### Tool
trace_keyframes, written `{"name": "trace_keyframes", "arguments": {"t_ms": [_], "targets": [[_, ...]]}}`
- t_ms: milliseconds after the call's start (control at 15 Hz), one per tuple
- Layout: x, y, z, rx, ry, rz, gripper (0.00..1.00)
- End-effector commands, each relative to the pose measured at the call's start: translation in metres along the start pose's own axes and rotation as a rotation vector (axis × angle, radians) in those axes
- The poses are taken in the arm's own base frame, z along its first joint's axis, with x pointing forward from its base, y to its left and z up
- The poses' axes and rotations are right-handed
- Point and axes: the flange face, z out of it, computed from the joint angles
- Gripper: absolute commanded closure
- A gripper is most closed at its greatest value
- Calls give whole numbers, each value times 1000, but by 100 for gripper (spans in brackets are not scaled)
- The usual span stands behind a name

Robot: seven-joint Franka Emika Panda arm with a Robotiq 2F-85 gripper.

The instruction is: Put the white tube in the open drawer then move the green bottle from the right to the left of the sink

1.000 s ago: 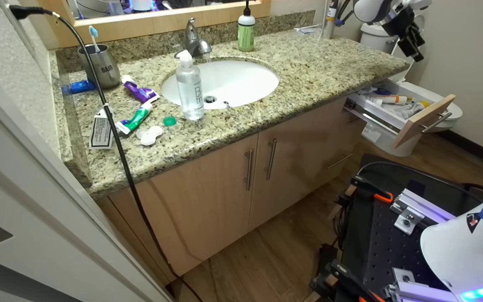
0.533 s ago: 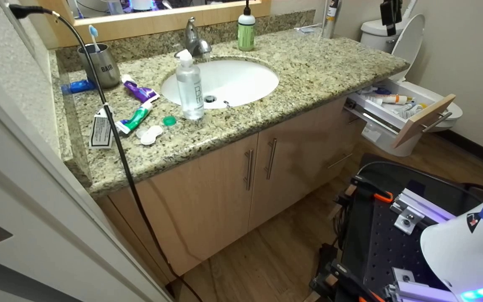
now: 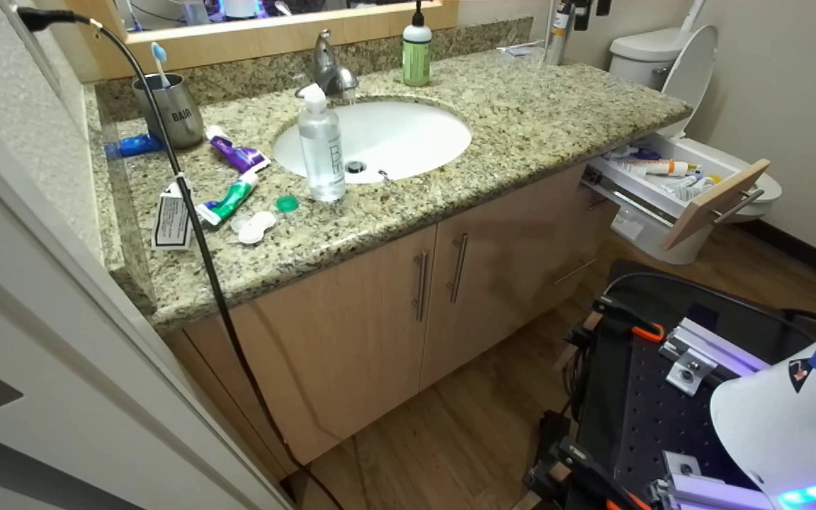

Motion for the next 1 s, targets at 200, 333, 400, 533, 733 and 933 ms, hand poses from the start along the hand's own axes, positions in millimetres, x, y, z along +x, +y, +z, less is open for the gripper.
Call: {"name": "trace_keyframes", "arguments": {"t_ms": [200,333,400,533,733,933], "targets": [[26,-22,8,42,-17,57,0],[35,-46,-1,109,21,50,0],[40,-58,-7,130,52,41,0],[52,-83,-24,185,103,44,0],[66,-122,-58,313,225,136,0],[63,-141,-75,277,209,139,0]]}}
